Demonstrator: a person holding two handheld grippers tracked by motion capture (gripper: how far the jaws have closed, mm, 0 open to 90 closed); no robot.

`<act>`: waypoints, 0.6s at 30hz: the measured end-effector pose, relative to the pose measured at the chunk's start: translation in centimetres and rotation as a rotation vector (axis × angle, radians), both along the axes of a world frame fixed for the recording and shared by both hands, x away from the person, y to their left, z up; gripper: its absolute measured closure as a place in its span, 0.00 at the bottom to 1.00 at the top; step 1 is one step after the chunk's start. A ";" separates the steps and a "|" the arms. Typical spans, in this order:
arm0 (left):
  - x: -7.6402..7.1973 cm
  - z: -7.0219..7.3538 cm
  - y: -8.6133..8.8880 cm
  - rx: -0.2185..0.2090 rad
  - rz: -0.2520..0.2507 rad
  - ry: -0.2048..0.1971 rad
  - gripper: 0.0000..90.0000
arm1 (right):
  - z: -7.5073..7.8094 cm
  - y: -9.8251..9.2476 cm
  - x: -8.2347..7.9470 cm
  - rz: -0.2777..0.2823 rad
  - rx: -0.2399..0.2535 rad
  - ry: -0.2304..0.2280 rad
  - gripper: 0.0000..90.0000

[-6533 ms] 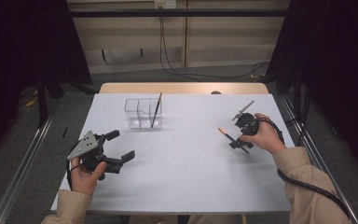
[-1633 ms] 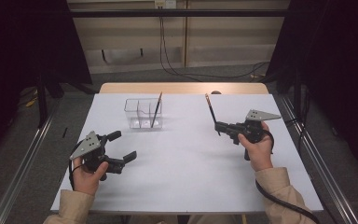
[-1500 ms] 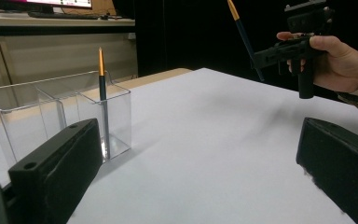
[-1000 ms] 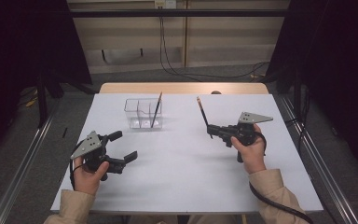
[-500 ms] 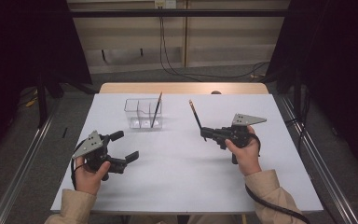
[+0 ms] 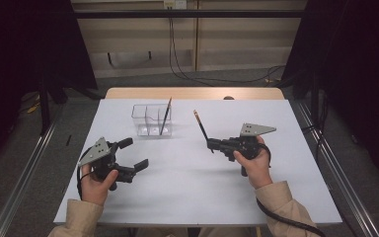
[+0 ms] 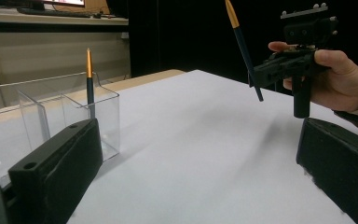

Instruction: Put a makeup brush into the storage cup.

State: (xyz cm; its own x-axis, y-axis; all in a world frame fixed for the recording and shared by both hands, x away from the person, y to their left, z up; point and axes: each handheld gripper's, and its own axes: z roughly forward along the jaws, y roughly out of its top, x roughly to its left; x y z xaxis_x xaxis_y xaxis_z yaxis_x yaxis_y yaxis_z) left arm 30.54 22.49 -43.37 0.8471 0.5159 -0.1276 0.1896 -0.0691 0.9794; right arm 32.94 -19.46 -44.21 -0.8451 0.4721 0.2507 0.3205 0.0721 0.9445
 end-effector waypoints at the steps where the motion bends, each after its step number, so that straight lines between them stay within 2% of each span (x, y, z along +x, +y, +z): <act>1: 0.1 0.0 0.0 0.000 -0.003 -0.001 0.00 | 0.0 0.1 0.0 0.001 -0.002 -0.001 0.95; 5: 0.4 0.2 -0.4 -0.016 -0.007 0.003 0.00 | 0.0 0.4 -0.1 0.014 -0.003 -0.001 0.95; 18: 1.3 0.4 -1.9 -0.006 -0.049 0.023 0.00 | -0.2 0.7 0.0 0.026 -0.004 -0.001 0.95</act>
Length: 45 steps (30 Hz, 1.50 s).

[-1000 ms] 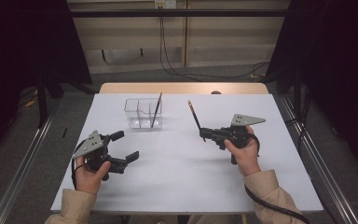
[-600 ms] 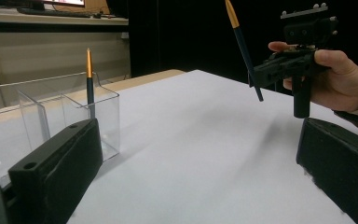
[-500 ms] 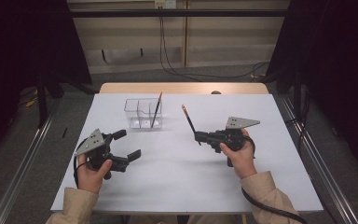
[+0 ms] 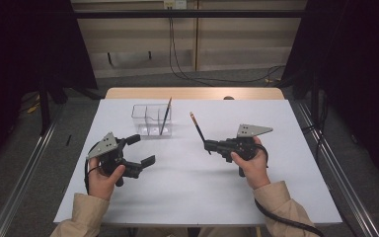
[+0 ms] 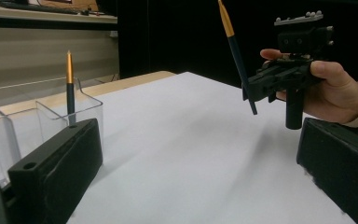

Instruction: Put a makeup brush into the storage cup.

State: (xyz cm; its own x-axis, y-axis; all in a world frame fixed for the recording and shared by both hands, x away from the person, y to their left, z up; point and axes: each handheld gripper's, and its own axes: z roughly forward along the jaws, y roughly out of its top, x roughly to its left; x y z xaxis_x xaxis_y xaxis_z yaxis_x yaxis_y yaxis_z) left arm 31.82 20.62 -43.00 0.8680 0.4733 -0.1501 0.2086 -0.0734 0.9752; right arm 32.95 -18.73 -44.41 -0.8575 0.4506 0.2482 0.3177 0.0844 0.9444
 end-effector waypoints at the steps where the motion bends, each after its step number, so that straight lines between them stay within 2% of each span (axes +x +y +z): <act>1: 0.1 0.0 -0.2 -0.004 -0.003 0.004 0.00 | 0.0 0.0 0.0 0.002 0.000 0.000 0.95; 16: 1.5 0.3 -3.3 -0.015 -0.037 -0.005 0.00 | 0.2 0.3 -0.1 0.017 0.004 -0.009 0.95; 35: 2.7 0.4 -6.4 -0.032 -0.080 -0.007 0.00 | 0.2 1.0 -0.3 0.046 -0.005 -0.017 0.95; 45: 3.2 0.3 -7.7 -0.035 -0.098 0.018 0.00 | 0.1 1.1 -0.3 0.051 -0.007 -0.017 0.95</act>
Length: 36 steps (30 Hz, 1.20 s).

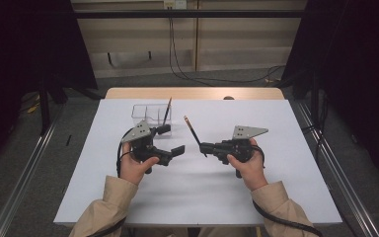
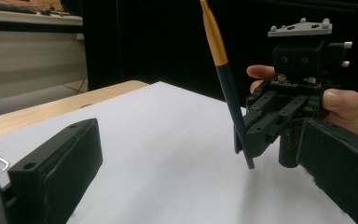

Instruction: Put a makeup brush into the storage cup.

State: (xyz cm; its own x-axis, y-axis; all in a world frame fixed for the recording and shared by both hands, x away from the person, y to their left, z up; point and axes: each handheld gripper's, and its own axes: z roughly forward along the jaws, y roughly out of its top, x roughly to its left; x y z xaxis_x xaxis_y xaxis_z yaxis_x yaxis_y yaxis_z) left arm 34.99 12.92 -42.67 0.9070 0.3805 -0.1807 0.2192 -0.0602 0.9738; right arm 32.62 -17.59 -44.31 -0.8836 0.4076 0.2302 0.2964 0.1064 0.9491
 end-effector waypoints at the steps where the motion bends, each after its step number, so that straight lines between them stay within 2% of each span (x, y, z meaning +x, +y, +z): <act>1: 0.1 0.0 -0.1 0.002 -0.002 0.001 0.00 | 0.0 0.0 0.0 0.001 0.002 0.000 0.95; 7: 0.3 0.0 -0.7 0.025 -0.005 0.009 0.00 | 0.0 0.2 0.0 0.004 0.002 0.000 0.95; 9: 0.4 -0.1 -0.8 0.015 -0.008 0.025 0.00 | 0.0 0.2 0.0 0.007 0.000 -0.001 0.95; 15: 0.3 -0.1 -1.0 -0.003 -0.018 0.013 0.07 | -0.1 0.3 -0.1 0.012 -0.008 -0.003 0.95; 22: 0.4 -0.3 -1.3 -0.054 -0.043 0.017 0.24 | -0.1 0.6 -0.2 0.020 -0.013 -0.006 0.95; 24: 0.4 -0.3 -1.5 -0.062 -0.062 0.022 0.33 | -0.1 0.7 -0.2 0.023 -0.015 -0.009 0.95; 26: 0.4 -0.3 -1.6 -0.065 -0.081 0.007 0.41 | -0.1 0.7 -0.2 0.026 -0.016 -0.009 0.95; 29: 0.4 -0.4 -1.6 -0.086 -0.087 0.037 0.51 | -0.1 0.7 -0.2 0.028 -0.018 -0.008 0.95; 32: 0.5 -0.5 -1.6 -0.085 -0.084 0.032 0.57 | -0.2 0.8 -0.2 0.029 -0.019 -0.008 0.95; 34: 0.5 -0.6 -1.8 -0.112 -0.103 0.061 0.59 | -0.2 0.8 -0.2 0.032 -0.022 -0.009 0.95; 36: 0.4 -0.6 -2.0 -0.113 -0.110 0.058 0.61 | -0.2 0.9 -0.3 0.033 -0.026 -0.007 0.95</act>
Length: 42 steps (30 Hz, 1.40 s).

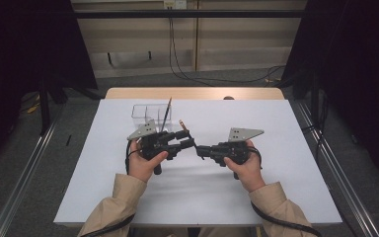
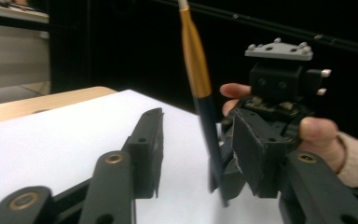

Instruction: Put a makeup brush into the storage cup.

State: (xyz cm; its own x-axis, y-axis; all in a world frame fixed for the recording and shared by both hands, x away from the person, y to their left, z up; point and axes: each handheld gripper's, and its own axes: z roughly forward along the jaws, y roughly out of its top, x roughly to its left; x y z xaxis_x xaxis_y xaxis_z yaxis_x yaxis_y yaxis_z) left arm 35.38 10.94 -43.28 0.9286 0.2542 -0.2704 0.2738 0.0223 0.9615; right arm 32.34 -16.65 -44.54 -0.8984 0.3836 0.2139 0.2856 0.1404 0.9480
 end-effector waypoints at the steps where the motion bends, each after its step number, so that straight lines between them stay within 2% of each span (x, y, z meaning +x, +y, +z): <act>1: 0.0 0.0 -0.1 -0.006 -0.001 -0.002 0.62 | 0.0 0.0 0.0 0.001 0.000 0.000 0.95; 5: 0.0 0.0 0.0 -0.038 0.006 0.002 0.72 | -0.1 0.2 0.0 0.003 -0.003 0.000 0.95; 13: 0.0 -0.2 0.0 -0.059 -0.002 -0.009 0.88 | -0.1 0.2 0.0 -0.004 0.002 0.001 0.95; 21: -0.2 0.3 -0.5 -0.055 -0.026 -0.034 0.91 | -0.2 0.5 -0.1 0.002 0.000 0.000 0.95; 42: -0.3 0.6 -0.8 -0.049 -0.029 -0.063 0.92 | -0.1 0.5 -0.1 -0.010 0.007 -0.005 0.94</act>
